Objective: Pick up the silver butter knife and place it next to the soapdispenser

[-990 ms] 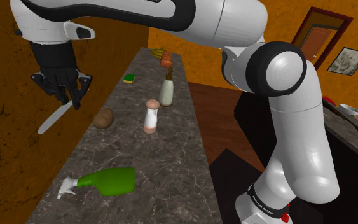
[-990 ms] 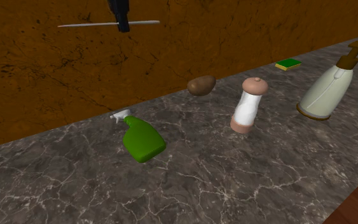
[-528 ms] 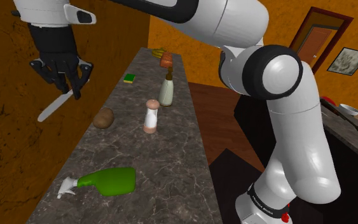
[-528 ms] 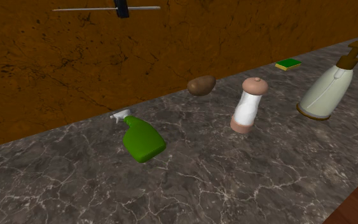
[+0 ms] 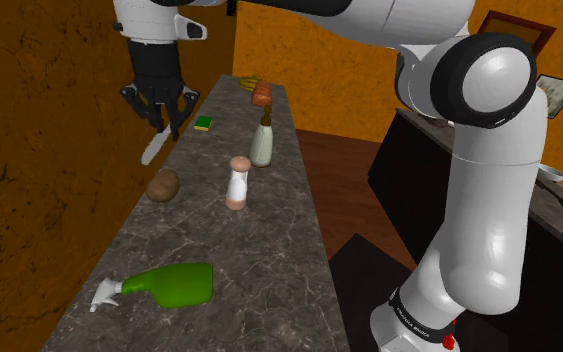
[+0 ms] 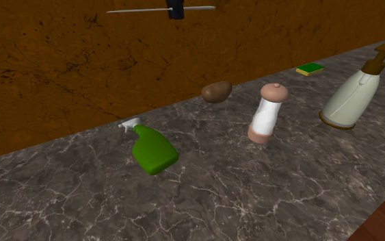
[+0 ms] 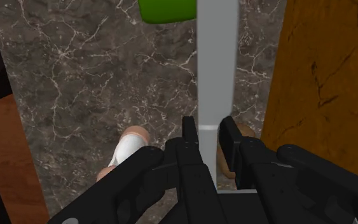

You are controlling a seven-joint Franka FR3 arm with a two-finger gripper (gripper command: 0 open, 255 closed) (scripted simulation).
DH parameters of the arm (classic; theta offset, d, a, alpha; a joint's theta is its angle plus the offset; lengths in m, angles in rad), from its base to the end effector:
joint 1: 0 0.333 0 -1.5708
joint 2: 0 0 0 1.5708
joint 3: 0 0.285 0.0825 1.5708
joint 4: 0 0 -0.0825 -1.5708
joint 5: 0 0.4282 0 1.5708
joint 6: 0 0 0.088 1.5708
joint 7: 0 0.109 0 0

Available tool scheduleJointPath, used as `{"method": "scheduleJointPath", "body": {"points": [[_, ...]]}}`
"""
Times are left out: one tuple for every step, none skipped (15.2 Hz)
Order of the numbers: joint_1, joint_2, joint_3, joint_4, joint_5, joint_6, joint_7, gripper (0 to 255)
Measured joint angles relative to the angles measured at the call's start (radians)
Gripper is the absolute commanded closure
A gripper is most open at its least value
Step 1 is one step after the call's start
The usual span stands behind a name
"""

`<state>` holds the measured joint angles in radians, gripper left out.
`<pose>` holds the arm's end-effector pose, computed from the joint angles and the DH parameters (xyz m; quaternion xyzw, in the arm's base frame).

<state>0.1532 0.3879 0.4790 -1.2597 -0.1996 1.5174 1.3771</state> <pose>0.5952 0.3408 0.5184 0.9259 -0.3750 -0.0143 0.0441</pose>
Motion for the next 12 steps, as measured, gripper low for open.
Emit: {"method": "scheduleJointPath", "body": {"points": [[-0.02,-0.017,-0.004,-0.021,0.007,0.008,-0.021,255],[-0.044,-0.047,-0.007,-0.069,0.019,0.028,-0.04,255],[-0.065,-0.069,-0.012,-0.096,0.028,0.036,-0.062,255],[-0.083,-0.088,-0.017,-0.122,0.035,0.046,-0.082,255],[-0.105,-0.101,-0.025,-0.139,0.041,0.053,-0.108,255],[-0.124,-0.127,-0.03,-0.176,0.051,0.067,-0.129,255],[-0.147,-0.146,-0.039,-0.202,0.058,0.078,-0.158,255],[-0.165,-0.164,-0.047,-0.22,0.065,0.082,-0.182,255],[-0.179,-0.171,-0.054,-0.232,0.068,0.089,-0.203,255],[-0.198,-0.19,-0.063,-0.253,0.075,0.094,-0.229,255],[-0.216,-0.199,-0.073,-0.268,0.078,0.103,-0.256,255],[-0.233,-0.221,-0.082,-0.295,0.086,0.111,-0.28,255]]}}
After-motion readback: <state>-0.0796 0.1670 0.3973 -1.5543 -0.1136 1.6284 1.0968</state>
